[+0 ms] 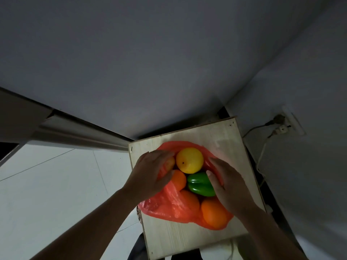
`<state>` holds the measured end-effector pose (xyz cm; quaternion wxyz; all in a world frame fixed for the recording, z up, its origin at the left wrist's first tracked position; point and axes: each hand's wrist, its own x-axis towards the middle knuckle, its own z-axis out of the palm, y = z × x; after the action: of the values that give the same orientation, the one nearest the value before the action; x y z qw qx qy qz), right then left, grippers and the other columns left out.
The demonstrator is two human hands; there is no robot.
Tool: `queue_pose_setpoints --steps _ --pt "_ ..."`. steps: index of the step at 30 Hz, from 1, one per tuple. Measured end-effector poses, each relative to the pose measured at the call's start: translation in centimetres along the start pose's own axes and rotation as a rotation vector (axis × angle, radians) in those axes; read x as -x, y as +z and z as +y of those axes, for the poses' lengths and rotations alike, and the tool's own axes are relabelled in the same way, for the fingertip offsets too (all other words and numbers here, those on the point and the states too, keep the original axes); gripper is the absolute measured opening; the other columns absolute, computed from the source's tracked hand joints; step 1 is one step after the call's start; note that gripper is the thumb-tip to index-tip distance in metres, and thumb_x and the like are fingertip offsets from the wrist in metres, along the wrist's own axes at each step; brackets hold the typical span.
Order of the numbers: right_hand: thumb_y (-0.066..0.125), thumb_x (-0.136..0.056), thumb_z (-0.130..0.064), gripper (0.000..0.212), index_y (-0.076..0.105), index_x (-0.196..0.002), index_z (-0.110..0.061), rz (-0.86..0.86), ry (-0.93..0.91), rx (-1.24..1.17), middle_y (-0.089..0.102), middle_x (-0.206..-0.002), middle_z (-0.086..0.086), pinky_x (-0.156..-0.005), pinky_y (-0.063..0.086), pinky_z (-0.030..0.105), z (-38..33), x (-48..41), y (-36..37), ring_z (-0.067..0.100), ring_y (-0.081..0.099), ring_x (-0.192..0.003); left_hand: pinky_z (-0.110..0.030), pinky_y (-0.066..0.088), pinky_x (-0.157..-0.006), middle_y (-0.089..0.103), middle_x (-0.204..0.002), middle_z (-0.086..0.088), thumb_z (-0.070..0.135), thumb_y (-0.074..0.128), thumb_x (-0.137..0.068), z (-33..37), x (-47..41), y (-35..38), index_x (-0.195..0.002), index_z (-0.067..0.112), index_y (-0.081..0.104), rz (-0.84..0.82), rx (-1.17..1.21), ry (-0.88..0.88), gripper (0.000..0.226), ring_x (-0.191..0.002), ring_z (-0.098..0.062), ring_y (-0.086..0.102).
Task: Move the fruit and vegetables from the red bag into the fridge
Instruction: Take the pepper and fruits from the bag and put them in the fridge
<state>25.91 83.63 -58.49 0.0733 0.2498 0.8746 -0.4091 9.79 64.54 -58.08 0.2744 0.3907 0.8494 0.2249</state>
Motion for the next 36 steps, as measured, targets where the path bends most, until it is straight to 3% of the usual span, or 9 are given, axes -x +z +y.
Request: queue_pose_setpoints --steps 4,7,11,16,20,27,32,36 --pt "0.031 -0.088 -0.059 0.057 0.036 -0.138 -0.032 -0.005 0.020 0.067 0.049 -0.135 -0.005 -0.100 0.043 0.035 -1.4 0.1 0.2 0.011 0.046 -0.121 -0.051 0.046 -0.097 0.051 -0.136 0.002 0.049 0.039 -0.090 0.2 3.4 1.8 -0.133 0.028 0.042 -0.052 -0.139 0.105 0.048 -0.126 -0.018 0.047" --pt "0.041 -0.090 -0.053 0.056 0.027 -0.142 -0.035 -0.091 0.018 0.125 0.036 -0.145 -0.004 -0.105 0.034 0.031 -2.7 -0.8 1.3 0.016 0.037 -0.131 -0.052 0.044 -0.099 0.035 -0.149 0.001 0.052 0.034 -0.092 -0.3 4.8 3.2 -0.143 0.028 0.029 -0.093 -0.168 0.048 0.057 -0.136 -0.023 0.034" --pt "0.046 -0.089 -0.053 0.066 0.013 -0.145 -0.038 -0.140 0.033 0.180 0.019 -0.154 -0.006 -0.109 0.029 0.035 -3.4 -2.1 2.8 0.018 0.030 -0.135 -0.050 0.040 -0.103 0.027 -0.152 0.001 0.052 0.042 -0.089 -1.3 5.0 2.8 -0.147 0.030 0.015 -0.084 -0.089 -0.077 0.068 -0.134 -0.027 0.036" --pt "0.054 -0.085 -0.053 0.077 0.012 -0.145 -0.034 -0.096 0.077 0.131 0.031 -0.149 -0.007 -0.108 0.032 0.037 -3.3 -2.6 3.5 0.017 0.037 -0.132 -0.043 0.032 -0.111 0.027 -0.151 0.004 0.049 0.041 -0.084 -0.9 4.2 1.3 -0.146 0.031 0.019 -0.132 -0.076 -0.129 0.069 -0.136 -0.024 0.032" --pt "0.062 -0.076 -0.058 0.085 0.018 -0.144 -0.032 -0.045 0.126 0.104 0.039 -0.144 -0.006 -0.107 0.035 0.040 -3.2 -2.9 4.2 0.018 0.040 -0.129 -0.041 0.033 -0.110 0.031 -0.149 0.007 0.044 0.046 -0.085 0.0 3.3 1.0 -0.144 0.033 0.024 -0.073 0.028 -0.206 0.064 -0.133 -0.021 0.035" --pt "0.052 -0.079 -0.064 0.073 0.028 -0.141 -0.032 0.096 0.136 0.037 0.049 -0.137 -0.006 -0.103 0.040 0.041 -3.7 -2.6 3.8 0.016 0.046 -0.124 -0.041 0.030 -0.112 0.035 -0.147 0.004 0.041 0.050 -0.090 0.7 2.8 0.2 -0.143 0.031 0.028 -0.080 0.005 -0.252 0.058 -0.133 -0.021 0.035" --pt "0.062 -0.080 -0.050 0.075 0.025 -0.143 -0.031 0.205 0.172 -0.070 0.044 -0.140 -0.005 -0.097 0.035 0.029 -3.2 2.3 0.1 0.014 0.043 -0.125 -0.049 0.025 -0.112 0.040 -0.144 0.004 0.045 0.047 -0.088 2.0 2.2 -1.4 -0.140 0.031 0.033 -0.036 -0.037 -0.223 0.055 -0.133 -0.021 0.035" --pt "0.068 -0.079 -0.043 0.077 0.028 -0.143 -0.030 0.267 0.277 -0.135 0.044 -0.139 0.000 -0.087 0.036 0.029 -1.8 5.7 -2.0 0.009 0.043 -0.115 -0.041 0.030 -0.108 0.045 -0.140 0.000 0.044 0.044 -0.084 3.2 1.5 -2.2 -0.138 0.025 0.039 -0.001 -0.138 -0.129 0.057 -0.129 -0.023 0.040"
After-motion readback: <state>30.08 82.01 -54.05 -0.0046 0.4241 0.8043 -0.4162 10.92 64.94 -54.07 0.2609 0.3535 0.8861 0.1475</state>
